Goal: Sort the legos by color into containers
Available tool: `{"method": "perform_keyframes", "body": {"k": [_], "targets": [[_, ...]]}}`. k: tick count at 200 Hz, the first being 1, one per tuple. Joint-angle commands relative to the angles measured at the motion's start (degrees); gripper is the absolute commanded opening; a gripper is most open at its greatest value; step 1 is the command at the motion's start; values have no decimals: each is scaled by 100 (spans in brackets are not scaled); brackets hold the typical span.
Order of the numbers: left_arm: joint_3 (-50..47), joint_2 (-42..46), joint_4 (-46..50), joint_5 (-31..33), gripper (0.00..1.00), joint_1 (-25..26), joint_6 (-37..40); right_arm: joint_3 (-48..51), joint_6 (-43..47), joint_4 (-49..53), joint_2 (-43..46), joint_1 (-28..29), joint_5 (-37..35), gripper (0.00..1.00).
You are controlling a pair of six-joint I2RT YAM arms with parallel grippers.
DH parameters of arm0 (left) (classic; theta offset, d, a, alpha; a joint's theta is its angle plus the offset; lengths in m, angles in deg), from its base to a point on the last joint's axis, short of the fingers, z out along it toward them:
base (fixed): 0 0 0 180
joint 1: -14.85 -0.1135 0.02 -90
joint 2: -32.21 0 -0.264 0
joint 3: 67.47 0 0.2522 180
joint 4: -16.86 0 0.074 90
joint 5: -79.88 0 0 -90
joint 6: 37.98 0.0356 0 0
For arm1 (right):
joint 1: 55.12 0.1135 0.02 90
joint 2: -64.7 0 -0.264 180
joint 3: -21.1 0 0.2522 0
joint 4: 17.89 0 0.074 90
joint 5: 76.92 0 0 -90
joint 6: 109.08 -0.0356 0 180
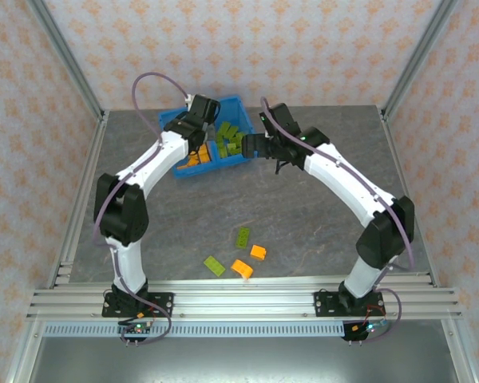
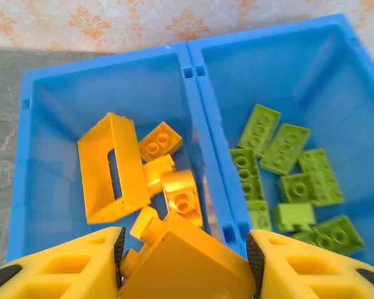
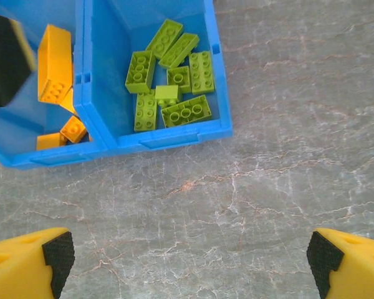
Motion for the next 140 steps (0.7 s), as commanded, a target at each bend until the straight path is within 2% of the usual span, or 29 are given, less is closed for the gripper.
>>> {"method": "perform_keyframes", "body": {"k": [1, 33, 81, 114, 140], "targets": [[326, -421, 371, 239, 52, -165, 170, 146, -90, 182, 376, 4, -322, 98], [110, -482, 259, 144, 56, -368, -113, 246, -112, 233, 576, 2, -414, 98], [-286, -98, 68, -29, 74, -443, -188, 263, -193, 199, 577, 3, -315, 98], [-411, 299, 29, -199, 75, -487, -219, 289, -188, 268, 566, 2, -283, 98], [-620, 1134, -33, -393, 76, -489, -194, 512, -221, 531, 616, 4, -91, 97]]}}
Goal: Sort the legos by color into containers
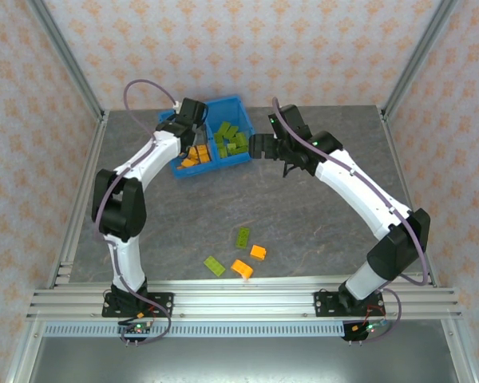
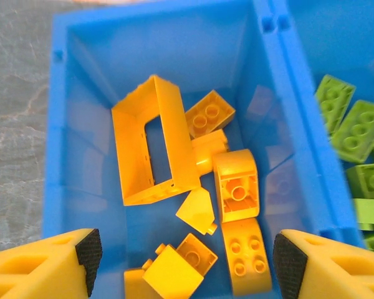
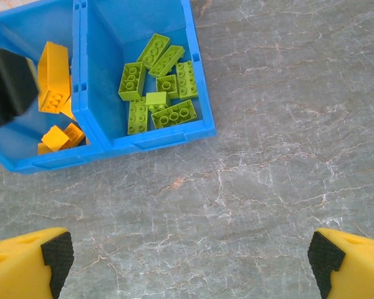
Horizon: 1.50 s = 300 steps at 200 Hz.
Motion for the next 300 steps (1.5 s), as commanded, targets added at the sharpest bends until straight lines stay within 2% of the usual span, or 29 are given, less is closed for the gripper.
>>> {"method": "perform_keyframes", "body": {"k": [1, 37, 75, 99, 125, 176, 195, 253, 300], "targets": [[-137, 870, -154, -170, 76, -56, -64, 243, -97, 385, 122, 3, 148, 97], [-604, 2009, -92, -559, 77, -56, 161, 1137, -595, 495, 267, 257, 1335, 93], [-1382, 2984, 113, -639, 81, -57, 483, 1666, -1463, 748, -6, 1078, 1691, 92], [-1825, 3377, 121, -563, 84, -61, 477, 1795, -1623, 788, -320, 1533, 1768, 96], [-2093, 3519, 62, -530, 89, -57, 330, 1816, -1666, 767, -717, 1756, 1669, 100], [-2300, 3467, -156, -804, 95, -52, 53, 1517, -1629, 606, -1708, 1830, 1420, 94], [-2291, 3458, -139, -836, 96, -56, 77, 1401, -1676, 619, -1975, 1830, 1392, 88], [-2334, 3423, -114, -972, 96, -56, 129, 1328, -1697, 760, -2161, 1829, 1197, 50], [-2343, 3468, -233, -1276, 97, -57, 201, 1125, -1600, 835, -1904, 1808, 587, 26]]}}
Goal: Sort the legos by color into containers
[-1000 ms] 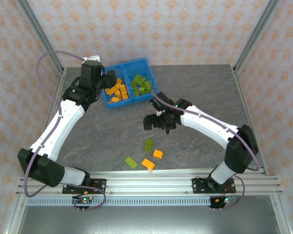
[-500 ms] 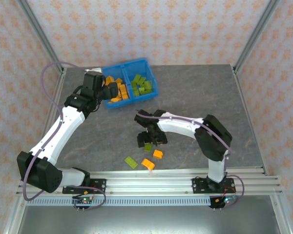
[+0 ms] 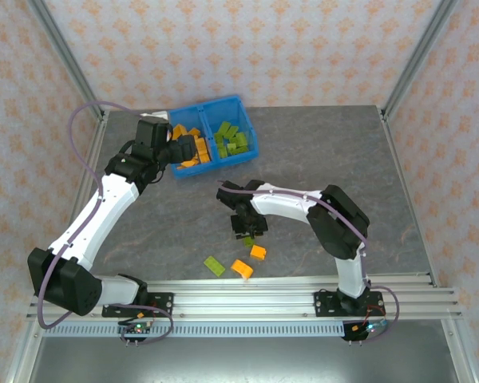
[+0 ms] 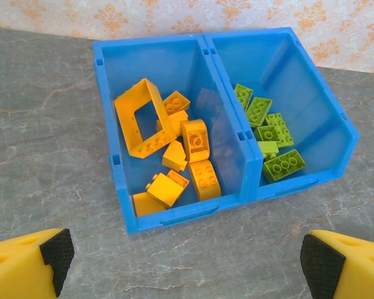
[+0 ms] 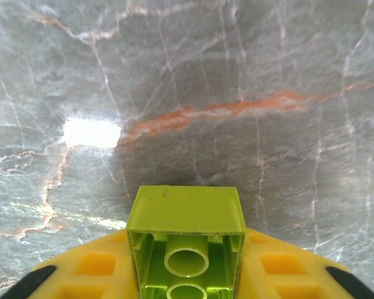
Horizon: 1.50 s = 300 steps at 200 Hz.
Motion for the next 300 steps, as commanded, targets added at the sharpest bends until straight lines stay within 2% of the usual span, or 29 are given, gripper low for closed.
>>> {"method": "perform_keyframes", "body": {"k": [1, 46, 84, 139, 175, 202, 252, 275, 300], "targets": [[-86, 58, -180, -220, 97, -57, 53, -269, 53, 183, 218, 5, -603, 26], [-200, 388, -293, -747, 98, -57, 257, -799, 476, 240, 668, -384, -976, 23], [-421, 928, -296, -989, 98, -52, 383, -1854, 1215, 183, 647, -806, -1238, 23], [-603, 1600, 110, -805, 99, -48, 423, -3855, 1971, 317, -560, -1174, -1377, 23], [-757, 1925, 367, -621, 99, -48, 284, -5475, 2147, 282, -1736, -1294, -1447, 23], [-895, 2048, 434, -739, 100, -48, 111, -6700, 2136, 168, -2678, -1417, -1648, 23], [-1180, 2147, 556, -1034, 100, -46, -200, -7412, 1649, -402, -3619, -1790, -1155, 25], [-1324, 2189, 476, -1053, 100, -48, -339, -7623, 1571, -500, -3843, -1789, -979, 30], [-1351, 2113, 499, -1086, 100, -41, -436, -7751, 1384, -605, -3867, -1786, -992, 42]]}}
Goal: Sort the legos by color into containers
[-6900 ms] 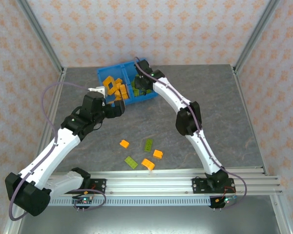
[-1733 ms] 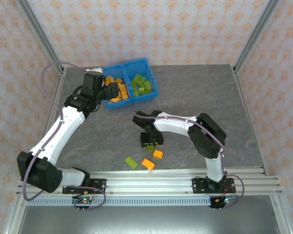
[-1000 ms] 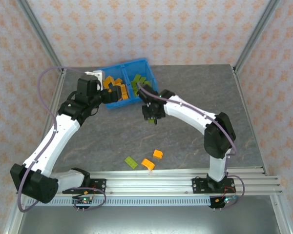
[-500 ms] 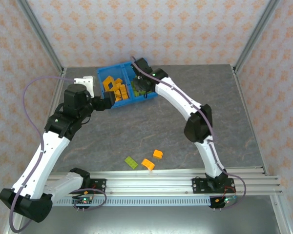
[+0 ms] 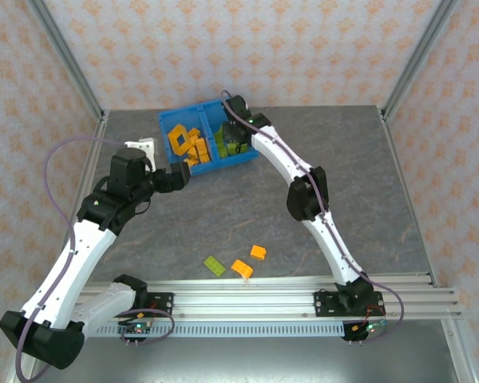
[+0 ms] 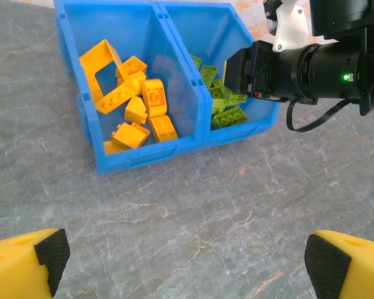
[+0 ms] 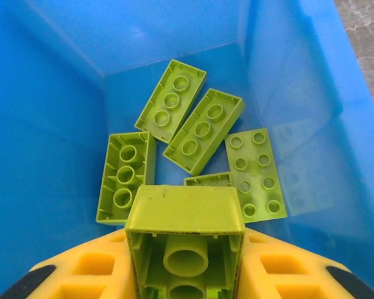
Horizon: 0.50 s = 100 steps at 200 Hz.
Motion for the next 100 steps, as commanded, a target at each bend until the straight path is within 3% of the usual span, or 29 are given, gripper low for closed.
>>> {"method": "perform_keyframes", "body": {"k": [1, 29, 67, 100], "targets": [[-57, 39, 89, -82, 100, -40, -206, -364, -224, -267, 12, 89, 88, 42], [-144, 2, 106, 52, 100, -30, -566, -587, -234, -308, 188, 79, 98, 47], [-481, 13, 325, 363, 100, 21, -1809, -553, -103, -322, 825, 62, 126, 52], [-605, -50, 867, 413, 100, 675, -2997, -74, 179, -193, 1753, 64, 55, 57]]}}
